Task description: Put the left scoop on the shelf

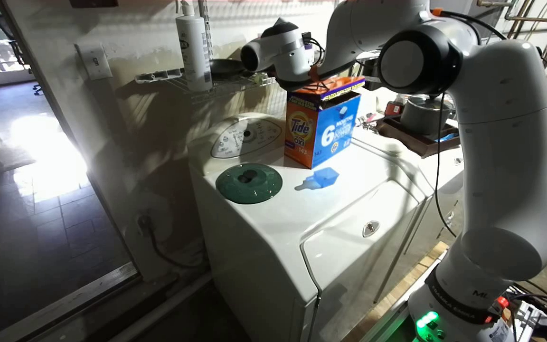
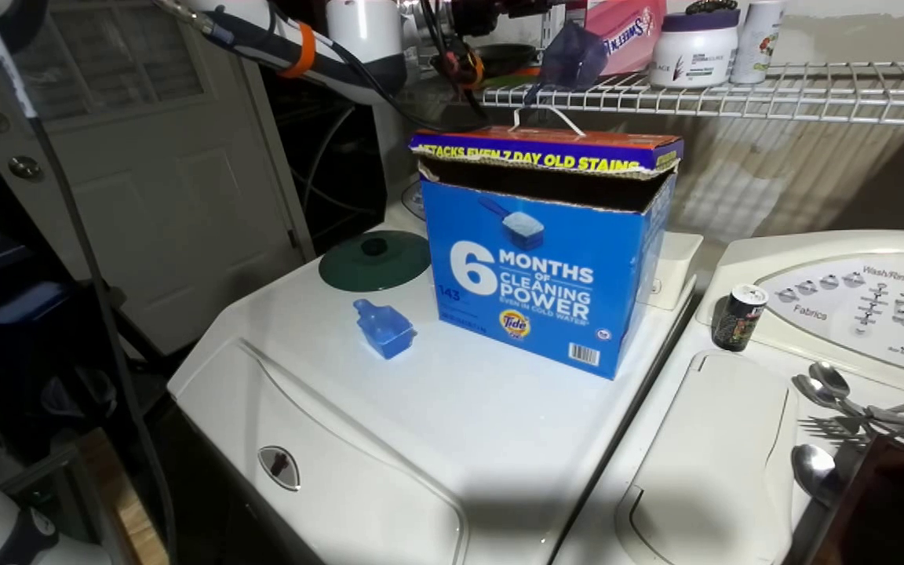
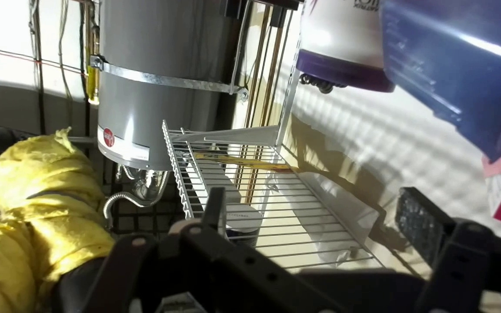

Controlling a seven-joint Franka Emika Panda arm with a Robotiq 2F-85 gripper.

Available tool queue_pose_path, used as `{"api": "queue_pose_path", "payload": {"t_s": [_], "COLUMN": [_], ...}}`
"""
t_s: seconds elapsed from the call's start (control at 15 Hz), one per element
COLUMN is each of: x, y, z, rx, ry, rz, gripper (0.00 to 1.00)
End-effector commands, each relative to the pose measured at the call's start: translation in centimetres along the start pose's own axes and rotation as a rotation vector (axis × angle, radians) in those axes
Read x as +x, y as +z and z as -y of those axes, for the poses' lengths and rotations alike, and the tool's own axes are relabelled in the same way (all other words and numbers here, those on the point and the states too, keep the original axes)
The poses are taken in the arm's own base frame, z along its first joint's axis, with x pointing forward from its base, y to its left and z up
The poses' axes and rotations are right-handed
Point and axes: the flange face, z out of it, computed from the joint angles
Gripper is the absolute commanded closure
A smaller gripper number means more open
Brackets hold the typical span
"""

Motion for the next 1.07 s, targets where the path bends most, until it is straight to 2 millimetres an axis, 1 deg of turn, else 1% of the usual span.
{"api": "queue_pose_path", "payload": {"t_s": [0.0,0.4,0.87,1.0], "x": [-0.1,-0.8,-1.9,-2.1], "y": [-1.4,-2.0,-2.1,-2.0], "z": [0.0,0.7,1.0,0.9], "rx": [0.031,0.080,0.117,0.114], "ry": [0.020,0.028,0.037,0.034], "rz": [0.026,0.077,0.155,0.159], "gripper": [0.00,0.00,0.00,0.26]}}
